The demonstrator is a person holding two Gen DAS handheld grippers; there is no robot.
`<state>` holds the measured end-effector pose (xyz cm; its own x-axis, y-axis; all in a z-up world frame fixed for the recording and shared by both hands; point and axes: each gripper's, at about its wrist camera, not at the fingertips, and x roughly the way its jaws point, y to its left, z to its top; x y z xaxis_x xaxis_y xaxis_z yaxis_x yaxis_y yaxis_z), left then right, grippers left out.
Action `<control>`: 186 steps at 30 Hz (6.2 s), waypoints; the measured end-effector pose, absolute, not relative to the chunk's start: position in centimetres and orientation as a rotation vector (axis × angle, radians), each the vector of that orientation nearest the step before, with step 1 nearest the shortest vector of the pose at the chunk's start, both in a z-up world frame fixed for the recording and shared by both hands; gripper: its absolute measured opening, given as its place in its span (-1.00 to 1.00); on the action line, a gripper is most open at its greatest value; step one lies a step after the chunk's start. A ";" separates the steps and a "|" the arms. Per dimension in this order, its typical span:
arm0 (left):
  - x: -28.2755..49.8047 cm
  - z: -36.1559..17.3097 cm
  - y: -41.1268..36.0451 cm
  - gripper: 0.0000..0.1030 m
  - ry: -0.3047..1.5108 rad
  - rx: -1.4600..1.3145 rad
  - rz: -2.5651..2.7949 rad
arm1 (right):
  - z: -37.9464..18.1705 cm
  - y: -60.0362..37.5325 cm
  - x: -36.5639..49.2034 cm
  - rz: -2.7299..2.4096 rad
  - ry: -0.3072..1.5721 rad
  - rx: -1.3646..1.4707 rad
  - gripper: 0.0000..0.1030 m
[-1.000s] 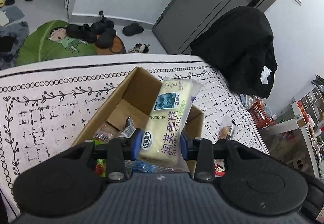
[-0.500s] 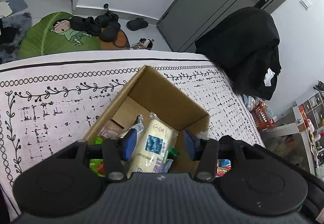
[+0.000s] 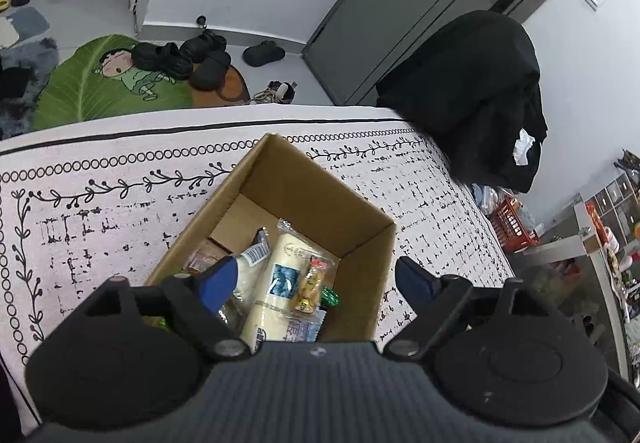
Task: Organize snacks
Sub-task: 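Open both grippers to drop the packets into the box, then move both open grippers back toward the remaining snack pile, then grasp the red packet with the left gripper while the right moves toward the green cookie packet, then carry the red packet with the left gripper while the right carries the green cookie packet over the box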
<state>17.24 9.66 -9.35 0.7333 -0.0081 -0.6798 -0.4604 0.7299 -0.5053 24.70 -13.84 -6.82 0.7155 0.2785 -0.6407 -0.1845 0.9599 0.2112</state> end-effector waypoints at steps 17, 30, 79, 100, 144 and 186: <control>17.3 -7.0 4.9 1.00 0.648 -0.621 0.207 | -6.8 -21.7 24.1 0.147 0.663 0.085 0.78; 18.3 -6.7 1.2 1.00 0.661 -0.502 0.163 | -9.2 -27.5 24.8 0.144 0.693 0.184 0.90; 27.1 -15.5 -10.7 0.90 0.752 -0.289 0.143 | -19.0 -35.4 32.3 0.106 0.839 0.506 0.87; 31.3 -21.2 -11.9 0.87 0.853 -0.151 0.148 | -20.2 -34.3 34.8 0.113 0.841 0.420 0.90; 25.6 -14.2 -6.6 -0.61 0.793 -0.318 0.157 | -17.1 -27.4 32.7 0.199 0.791 0.063 0.02; 15.1 -3.9 3.4 -0.61 0.584 -0.437 0.150 | -6.2 -15.8 22.4 0.312 0.648 0.060 0.02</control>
